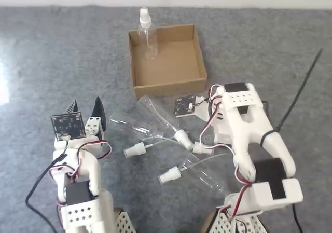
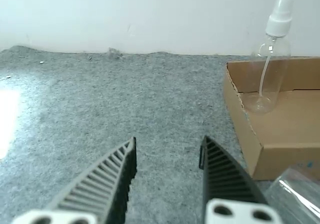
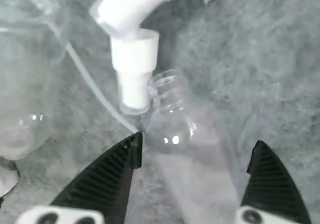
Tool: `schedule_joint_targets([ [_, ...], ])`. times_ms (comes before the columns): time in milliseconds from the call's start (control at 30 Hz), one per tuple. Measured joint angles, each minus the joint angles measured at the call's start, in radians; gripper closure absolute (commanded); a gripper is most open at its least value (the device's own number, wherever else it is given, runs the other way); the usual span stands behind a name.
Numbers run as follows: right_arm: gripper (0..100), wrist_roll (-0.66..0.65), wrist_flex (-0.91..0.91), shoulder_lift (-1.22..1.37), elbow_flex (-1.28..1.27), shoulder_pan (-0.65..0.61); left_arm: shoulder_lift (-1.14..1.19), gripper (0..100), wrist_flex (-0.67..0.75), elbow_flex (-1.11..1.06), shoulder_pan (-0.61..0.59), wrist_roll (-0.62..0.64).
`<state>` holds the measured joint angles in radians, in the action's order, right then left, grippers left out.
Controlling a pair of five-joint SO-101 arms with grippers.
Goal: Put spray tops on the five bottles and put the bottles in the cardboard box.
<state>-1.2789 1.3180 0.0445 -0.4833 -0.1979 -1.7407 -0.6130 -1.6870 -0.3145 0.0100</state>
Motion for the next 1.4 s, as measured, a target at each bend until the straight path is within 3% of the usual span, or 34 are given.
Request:
schedule_joint_targets([
  [333, 71.2, 0.0, -0.044, 0.04, 0.0, 0.0, 0.0, 81, 0.0, 0.0, 0.0, 0.0],
  [567, 91.3, 0.0, -0.044, 0.04, 0.0, 0.0, 0.0, 81, 0.0, 0.0, 0.0, 0.0],
  [867, 92.8, 0.0, -0.044, 0.038, 0.0, 0.0, 0.0, 81, 0.0, 0.0, 0.0, 0.0],
  [1400, 92.8, 0.379, -0.008, -0.186, 0.0, -0.009, 0.0, 81, 0.0, 0.0, 0.0, 0.0],
])
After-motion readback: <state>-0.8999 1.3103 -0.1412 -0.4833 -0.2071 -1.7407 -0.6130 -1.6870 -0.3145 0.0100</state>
